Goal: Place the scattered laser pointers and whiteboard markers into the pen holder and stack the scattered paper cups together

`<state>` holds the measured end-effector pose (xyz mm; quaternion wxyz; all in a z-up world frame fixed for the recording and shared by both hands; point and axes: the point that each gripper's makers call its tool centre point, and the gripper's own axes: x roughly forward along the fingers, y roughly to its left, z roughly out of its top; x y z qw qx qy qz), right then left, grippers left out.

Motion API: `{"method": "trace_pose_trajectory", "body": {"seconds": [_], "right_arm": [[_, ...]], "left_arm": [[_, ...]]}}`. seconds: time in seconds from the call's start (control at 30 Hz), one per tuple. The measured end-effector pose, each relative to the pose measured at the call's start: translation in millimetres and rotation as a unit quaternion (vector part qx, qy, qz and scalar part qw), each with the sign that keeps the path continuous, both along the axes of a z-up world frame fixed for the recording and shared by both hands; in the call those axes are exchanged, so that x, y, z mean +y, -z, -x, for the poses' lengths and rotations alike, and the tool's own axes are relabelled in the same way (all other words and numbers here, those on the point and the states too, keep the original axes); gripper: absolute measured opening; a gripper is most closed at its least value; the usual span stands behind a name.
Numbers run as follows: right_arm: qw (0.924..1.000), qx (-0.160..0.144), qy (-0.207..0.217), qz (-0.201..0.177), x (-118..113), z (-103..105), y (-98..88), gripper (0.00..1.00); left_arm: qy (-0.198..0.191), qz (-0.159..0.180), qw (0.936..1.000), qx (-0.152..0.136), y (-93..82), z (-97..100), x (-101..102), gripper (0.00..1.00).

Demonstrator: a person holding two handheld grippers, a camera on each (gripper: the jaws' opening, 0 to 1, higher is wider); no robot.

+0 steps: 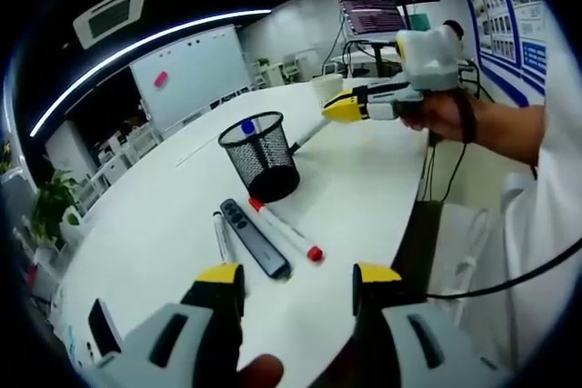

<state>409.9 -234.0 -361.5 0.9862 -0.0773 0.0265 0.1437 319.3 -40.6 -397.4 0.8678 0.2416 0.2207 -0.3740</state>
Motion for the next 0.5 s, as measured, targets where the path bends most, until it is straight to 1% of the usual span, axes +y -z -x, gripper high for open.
{"method": "trace_pose_trajectory", "body": {"seconds": [0.17, 0.5], "right_arm": [[0.9998, -0.018, 0.002, -0.002, -0.6, 1.5, -10.6, 0.11], [0.9993, -0.036, 0.0, -0.003, -0.6, 1.5, -22.7, 0.11]], "left_arm": [[0.0, 0.0, 1.0, 0.0, -0.1, 0.1, 0.1, 0.49], [0.0, 0.001, 1.0, 0.0, -0.1, 0.2, 0.1, 0.49]]}}
